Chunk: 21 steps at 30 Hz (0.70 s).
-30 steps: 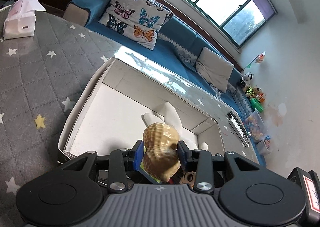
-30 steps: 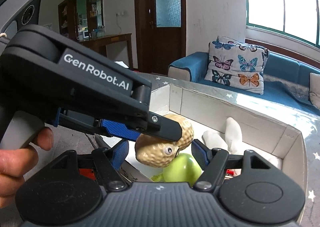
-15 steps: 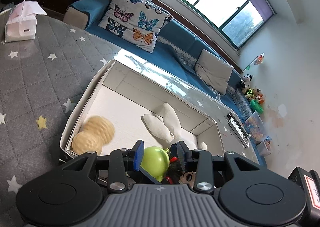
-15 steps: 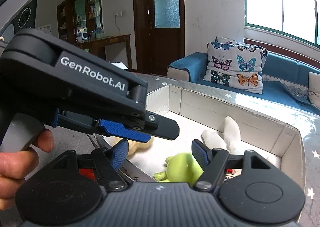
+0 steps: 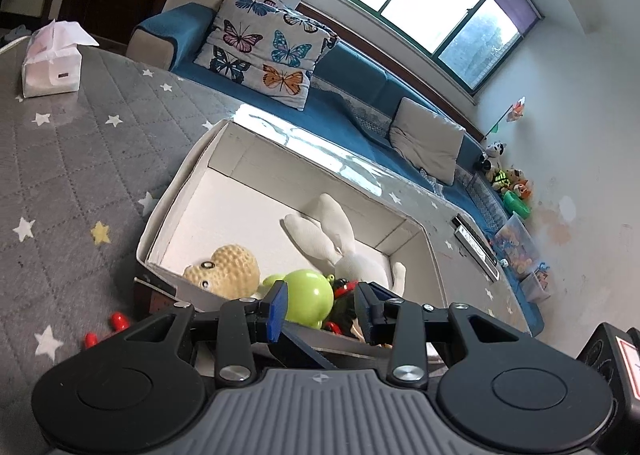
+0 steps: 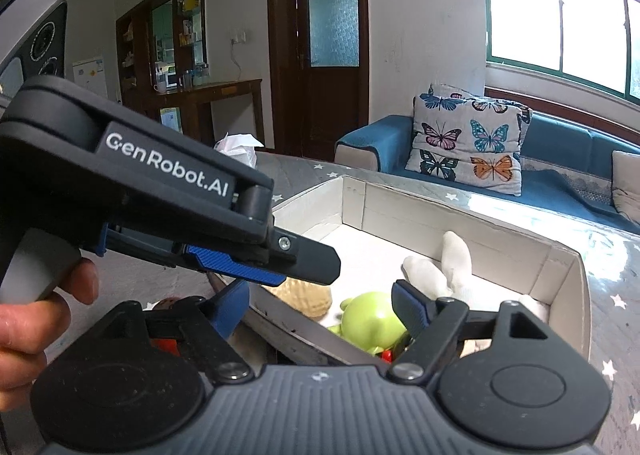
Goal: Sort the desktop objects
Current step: 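Open the right tool to drop the peanut into the shoebox, then move the right tool down toward the red round tumbler toy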
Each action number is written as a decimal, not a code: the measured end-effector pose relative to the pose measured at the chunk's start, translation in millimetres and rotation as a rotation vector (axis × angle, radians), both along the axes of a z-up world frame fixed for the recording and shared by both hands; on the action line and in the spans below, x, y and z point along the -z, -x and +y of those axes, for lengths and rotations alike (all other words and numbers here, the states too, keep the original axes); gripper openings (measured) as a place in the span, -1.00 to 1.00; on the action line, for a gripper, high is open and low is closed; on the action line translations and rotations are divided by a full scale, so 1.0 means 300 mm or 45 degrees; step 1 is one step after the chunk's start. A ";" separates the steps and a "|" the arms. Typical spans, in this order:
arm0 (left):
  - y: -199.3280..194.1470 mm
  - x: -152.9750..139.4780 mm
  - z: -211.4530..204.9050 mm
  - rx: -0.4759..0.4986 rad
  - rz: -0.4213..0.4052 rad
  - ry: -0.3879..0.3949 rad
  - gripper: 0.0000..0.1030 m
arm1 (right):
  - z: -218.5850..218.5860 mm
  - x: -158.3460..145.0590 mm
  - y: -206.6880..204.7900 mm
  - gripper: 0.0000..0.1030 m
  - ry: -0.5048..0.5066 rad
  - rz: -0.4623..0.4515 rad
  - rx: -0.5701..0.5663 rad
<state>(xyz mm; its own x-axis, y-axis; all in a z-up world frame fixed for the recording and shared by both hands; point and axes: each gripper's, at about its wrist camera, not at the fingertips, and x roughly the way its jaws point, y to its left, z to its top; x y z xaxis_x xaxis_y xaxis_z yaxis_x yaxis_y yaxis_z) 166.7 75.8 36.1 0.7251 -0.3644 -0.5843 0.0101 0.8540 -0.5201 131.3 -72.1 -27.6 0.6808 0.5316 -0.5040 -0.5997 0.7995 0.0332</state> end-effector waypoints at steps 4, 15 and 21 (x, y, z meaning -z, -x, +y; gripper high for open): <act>0.031 -0.006 -0.003 0.001 -0.008 0.001 -0.24 | -0.005 0.000 0.023 0.59 -0.002 -0.007 -0.002; 0.120 0.003 0.007 -0.010 -0.004 -0.019 -0.24 | -0.004 0.008 0.111 0.67 -0.019 -0.001 -0.017; 0.163 0.021 0.025 -0.023 0.007 -0.011 -0.24 | 0.011 0.025 0.153 0.67 -0.014 0.006 -0.036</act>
<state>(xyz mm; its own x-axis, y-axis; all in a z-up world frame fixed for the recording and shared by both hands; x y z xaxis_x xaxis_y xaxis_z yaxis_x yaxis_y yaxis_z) 117.9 83.2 29.8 0.7285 -0.3463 -0.5911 -0.0079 0.8585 -0.5127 85.4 -68.7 -35.1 0.6631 0.5558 -0.5014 -0.6218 0.7819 0.0445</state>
